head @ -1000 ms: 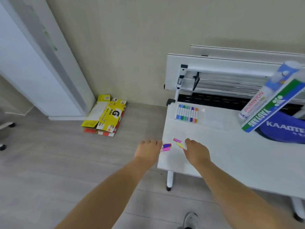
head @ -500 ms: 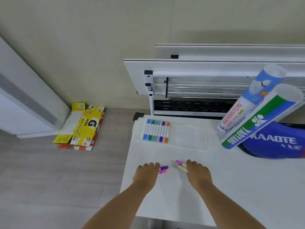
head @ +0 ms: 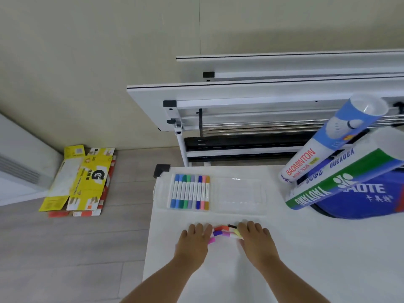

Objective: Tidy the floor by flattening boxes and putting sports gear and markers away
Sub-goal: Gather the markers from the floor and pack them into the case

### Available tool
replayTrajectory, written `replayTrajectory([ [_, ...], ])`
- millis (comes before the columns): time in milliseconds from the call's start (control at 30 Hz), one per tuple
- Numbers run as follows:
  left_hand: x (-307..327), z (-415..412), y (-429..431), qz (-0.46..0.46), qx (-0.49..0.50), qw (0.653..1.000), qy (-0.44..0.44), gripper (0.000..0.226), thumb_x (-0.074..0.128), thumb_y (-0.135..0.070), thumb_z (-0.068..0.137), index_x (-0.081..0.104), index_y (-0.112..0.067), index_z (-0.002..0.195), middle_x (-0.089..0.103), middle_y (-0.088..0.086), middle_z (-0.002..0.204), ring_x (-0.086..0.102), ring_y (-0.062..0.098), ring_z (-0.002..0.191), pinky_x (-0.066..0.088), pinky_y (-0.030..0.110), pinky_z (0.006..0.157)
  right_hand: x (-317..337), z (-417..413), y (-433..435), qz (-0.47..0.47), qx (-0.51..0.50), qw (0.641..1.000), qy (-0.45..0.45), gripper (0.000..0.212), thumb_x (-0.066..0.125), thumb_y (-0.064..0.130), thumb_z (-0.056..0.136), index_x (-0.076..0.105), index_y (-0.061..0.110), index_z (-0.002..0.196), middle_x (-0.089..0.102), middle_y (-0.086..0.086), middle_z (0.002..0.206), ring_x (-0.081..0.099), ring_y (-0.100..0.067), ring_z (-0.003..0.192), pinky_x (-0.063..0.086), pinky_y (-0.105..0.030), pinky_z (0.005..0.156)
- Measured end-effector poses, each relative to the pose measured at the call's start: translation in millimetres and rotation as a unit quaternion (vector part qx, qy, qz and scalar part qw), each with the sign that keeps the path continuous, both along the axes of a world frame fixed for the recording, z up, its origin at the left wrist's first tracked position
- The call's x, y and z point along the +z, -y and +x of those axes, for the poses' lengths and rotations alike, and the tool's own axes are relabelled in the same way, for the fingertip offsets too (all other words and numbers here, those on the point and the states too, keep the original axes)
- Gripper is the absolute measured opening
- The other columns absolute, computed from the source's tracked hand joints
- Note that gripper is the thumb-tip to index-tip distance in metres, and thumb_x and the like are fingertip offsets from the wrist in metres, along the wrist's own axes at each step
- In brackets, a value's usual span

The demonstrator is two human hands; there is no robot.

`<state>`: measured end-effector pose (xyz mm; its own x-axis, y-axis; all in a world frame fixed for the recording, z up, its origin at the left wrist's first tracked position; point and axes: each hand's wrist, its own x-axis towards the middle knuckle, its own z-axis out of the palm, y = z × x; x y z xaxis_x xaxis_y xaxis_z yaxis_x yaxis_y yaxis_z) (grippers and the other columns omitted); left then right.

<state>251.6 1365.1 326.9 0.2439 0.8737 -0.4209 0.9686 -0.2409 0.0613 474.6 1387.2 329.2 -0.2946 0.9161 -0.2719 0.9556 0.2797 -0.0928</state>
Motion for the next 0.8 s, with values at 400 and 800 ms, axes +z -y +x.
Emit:
replayTrajectory([
  [400, 7, -5, 2, 0.023, 0.046, 0.998, 0.029, 0.059, 0.038, -0.042, 0.102, 0.03, -0.012, 0.152, 0.04, 0.01, 0.149, 0.039, 0.03, 0.135, 0.034, 0.042, 0.113, 5, 29, 6, -0.037, 0.064, 0.997, 0.03, 0.086, 0.077, 0.058, 0.059, 0.05, 0.025, 0.134, 0.057, -0.005, 0.124, 0.057, -0.028, 0.101, 0.046, -0.042, 0.082],
  [800, 10, -1, -15, -0.025, 0.136, 0.989, 0.056, 0.034, 0.062, -0.022, 0.096, 0.054, -0.017, 0.129, 0.055, 0.001, 0.119, 0.053, 0.018, 0.108, 0.047, 0.03, 0.096, -4, 34, 1, 0.092, 0.129, 0.987, -0.032, 0.045, 0.058, 0.05, 0.088, 0.058, 0.026, 0.126, 0.058, -0.003, 0.12, 0.058, -0.028, 0.101, 0.042, -0.041, 0.085],
])
